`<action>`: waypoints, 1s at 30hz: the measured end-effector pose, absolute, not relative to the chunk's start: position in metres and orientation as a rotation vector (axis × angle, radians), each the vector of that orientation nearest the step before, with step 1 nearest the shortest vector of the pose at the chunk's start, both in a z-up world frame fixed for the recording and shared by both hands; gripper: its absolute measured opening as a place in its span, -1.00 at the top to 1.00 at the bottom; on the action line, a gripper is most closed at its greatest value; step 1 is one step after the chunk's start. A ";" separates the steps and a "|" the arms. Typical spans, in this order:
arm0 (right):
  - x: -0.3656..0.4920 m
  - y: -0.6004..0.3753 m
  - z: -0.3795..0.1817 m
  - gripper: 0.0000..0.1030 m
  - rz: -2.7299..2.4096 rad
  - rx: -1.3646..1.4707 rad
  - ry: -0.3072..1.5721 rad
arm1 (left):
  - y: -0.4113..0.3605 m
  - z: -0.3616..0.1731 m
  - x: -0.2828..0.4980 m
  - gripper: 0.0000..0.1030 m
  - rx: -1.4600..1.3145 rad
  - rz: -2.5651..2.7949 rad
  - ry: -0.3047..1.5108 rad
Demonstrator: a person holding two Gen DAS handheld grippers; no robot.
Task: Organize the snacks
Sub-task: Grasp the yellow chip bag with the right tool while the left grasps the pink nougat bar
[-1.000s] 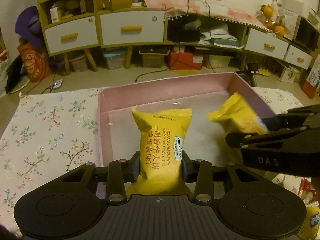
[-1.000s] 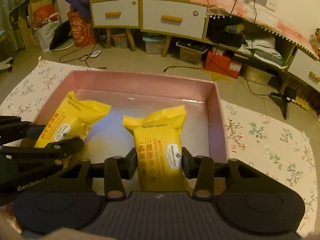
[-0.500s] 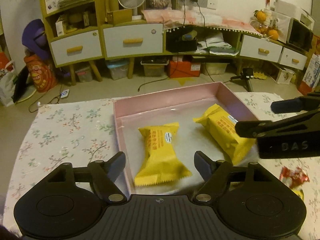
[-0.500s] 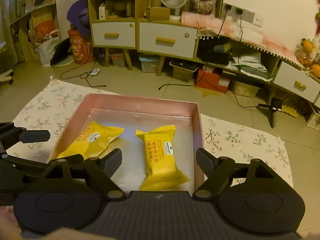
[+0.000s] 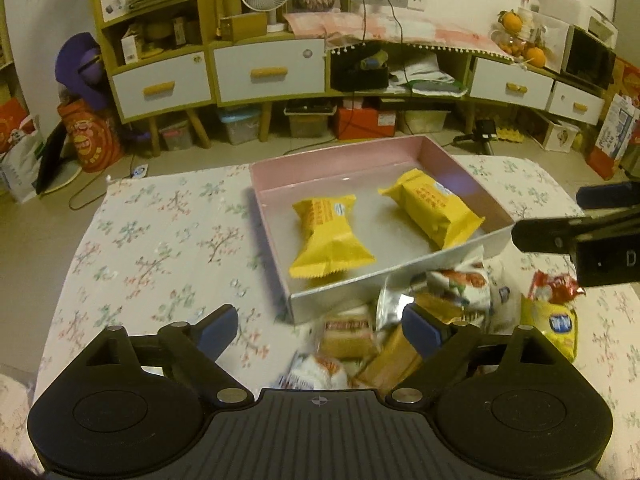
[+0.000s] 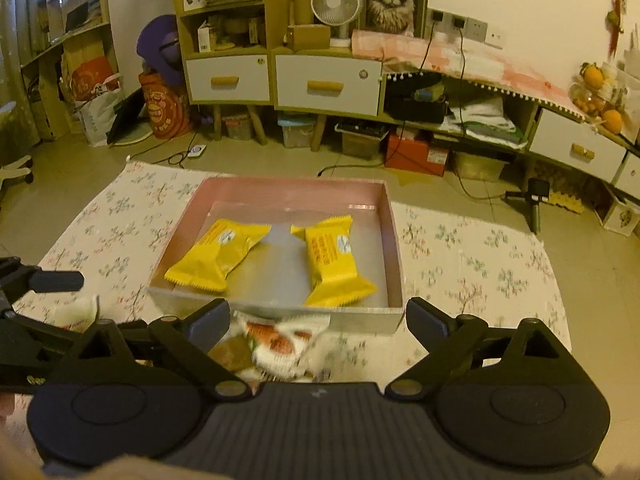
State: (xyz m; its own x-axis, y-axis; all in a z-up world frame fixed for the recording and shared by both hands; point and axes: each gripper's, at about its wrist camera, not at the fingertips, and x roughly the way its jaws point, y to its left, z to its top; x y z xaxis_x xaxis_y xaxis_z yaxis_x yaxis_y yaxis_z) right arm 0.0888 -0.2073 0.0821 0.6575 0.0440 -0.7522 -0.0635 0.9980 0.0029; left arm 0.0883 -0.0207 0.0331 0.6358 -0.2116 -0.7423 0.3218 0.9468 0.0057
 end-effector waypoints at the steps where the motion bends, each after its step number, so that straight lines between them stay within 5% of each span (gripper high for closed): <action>1: 0.086 -0.207 0.081 -0.83 0.063 -0.019 0.853 | -0.018 0.034 0.085 -0.79 0.141 -0.307 0.827; 8: 0.068 -0.205 0.075 -0.99 0.045 0.014 0.847 | 0.000 0.033 0.065 -0.87 0.143 -0.320 0.834; 30: 0.019 -0.225 0.027 -0.99 0.113 -0.123 0.879 | 0.048 -0.016 0.033 -0.86 0.288 -0.589 0.897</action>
